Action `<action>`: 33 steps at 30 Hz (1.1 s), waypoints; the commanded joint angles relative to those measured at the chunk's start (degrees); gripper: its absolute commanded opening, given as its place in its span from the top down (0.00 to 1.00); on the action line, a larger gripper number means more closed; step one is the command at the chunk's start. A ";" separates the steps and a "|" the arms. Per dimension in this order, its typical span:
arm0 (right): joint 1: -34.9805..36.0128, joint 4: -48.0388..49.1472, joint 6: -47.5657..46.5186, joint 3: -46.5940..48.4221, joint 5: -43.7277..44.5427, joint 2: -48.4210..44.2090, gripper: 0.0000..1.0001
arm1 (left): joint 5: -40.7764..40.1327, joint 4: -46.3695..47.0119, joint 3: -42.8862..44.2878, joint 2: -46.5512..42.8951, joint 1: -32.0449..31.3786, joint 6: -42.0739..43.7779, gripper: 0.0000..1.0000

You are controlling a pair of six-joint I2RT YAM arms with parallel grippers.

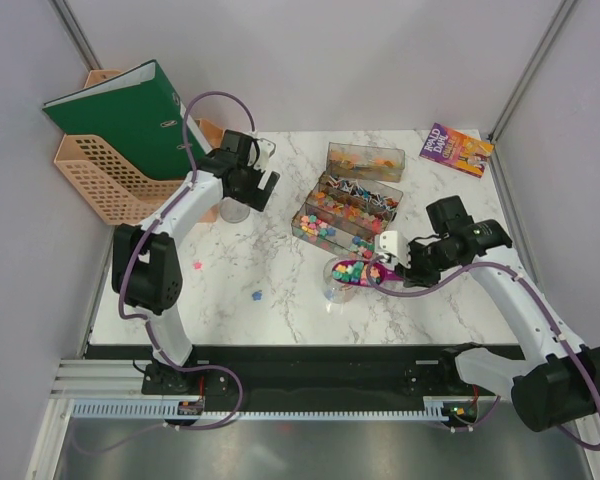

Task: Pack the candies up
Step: Place the fake candies in the packing bottle.

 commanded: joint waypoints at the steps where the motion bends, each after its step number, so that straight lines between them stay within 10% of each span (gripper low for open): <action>1: -0.22 -5.29 -5.55 2.87 1.69 -0.40 0.99 | -0.61 1.97 2.56 -0.47 0.09 -2.58 0.01; 33: 5.32 -9.95 -9.24 18.25 21.65 12.53 1.00 | 0.71 3.28 1.86 -0.73 0.00 -7.59 0.05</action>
